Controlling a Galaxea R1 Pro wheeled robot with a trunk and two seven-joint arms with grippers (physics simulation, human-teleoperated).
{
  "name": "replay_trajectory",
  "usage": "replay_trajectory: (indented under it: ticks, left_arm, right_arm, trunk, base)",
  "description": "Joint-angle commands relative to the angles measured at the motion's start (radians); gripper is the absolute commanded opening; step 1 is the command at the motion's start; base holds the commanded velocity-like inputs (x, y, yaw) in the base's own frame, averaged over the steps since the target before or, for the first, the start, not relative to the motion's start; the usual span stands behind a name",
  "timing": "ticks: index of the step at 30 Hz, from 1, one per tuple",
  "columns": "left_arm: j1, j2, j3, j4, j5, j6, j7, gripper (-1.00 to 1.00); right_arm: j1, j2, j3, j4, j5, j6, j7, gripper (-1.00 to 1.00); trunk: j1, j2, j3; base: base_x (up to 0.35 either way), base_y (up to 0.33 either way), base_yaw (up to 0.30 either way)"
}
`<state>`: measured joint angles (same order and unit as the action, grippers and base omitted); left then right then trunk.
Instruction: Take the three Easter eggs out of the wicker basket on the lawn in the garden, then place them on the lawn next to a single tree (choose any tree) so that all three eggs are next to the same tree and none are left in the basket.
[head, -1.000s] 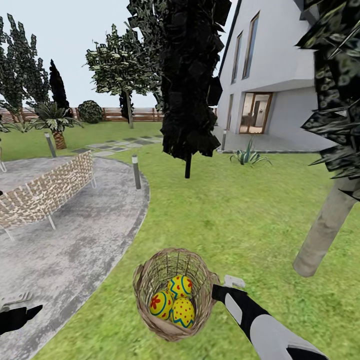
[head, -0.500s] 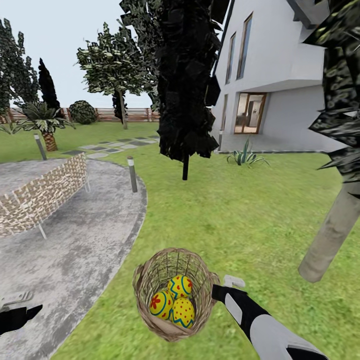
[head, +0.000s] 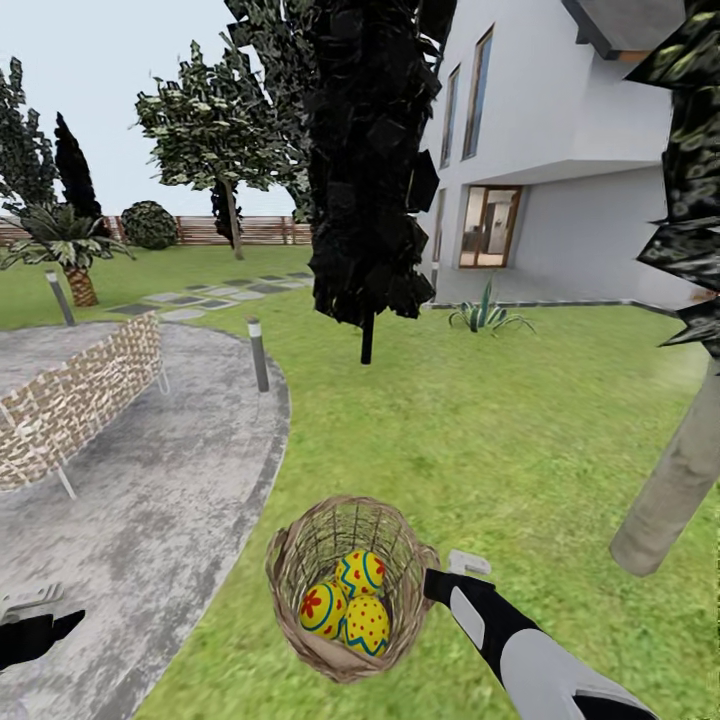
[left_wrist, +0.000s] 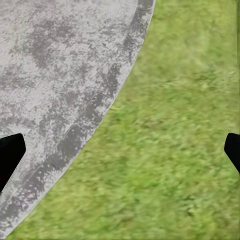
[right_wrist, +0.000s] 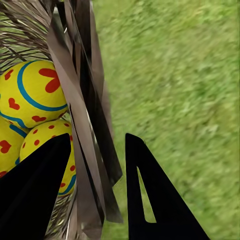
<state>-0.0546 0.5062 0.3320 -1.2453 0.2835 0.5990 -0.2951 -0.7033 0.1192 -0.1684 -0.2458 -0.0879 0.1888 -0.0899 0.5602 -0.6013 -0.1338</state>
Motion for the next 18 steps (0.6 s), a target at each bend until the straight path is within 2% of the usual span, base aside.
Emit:
replay_trajectory:
  ticks: [1, 18]
  left_arm:
    - [-0.001, 0.0, 0.002, 0.0, 0.005, 0.007, -0.002, 1.0]
    - [-0.001, 0.0, 0.002, 0.005, 0.005, 0.007, -0.002, 1.0]
  right_arm:
    - [-0.001, 0.001, -0.004, -0.003, -0.013, 0.004, -0.004, -1.0]
    - [-0.001, 0.002, -0.004, -0.003, -0.013, 0.004, -0.004, -1.0]
  trunk:
    - [0.001, -0.002, -0.001]
    - [0.001, -0.002, 0.005]
  base:
    - [0.264, 0.207, -0.234]
    - [0.264, 0.207, -0.241]
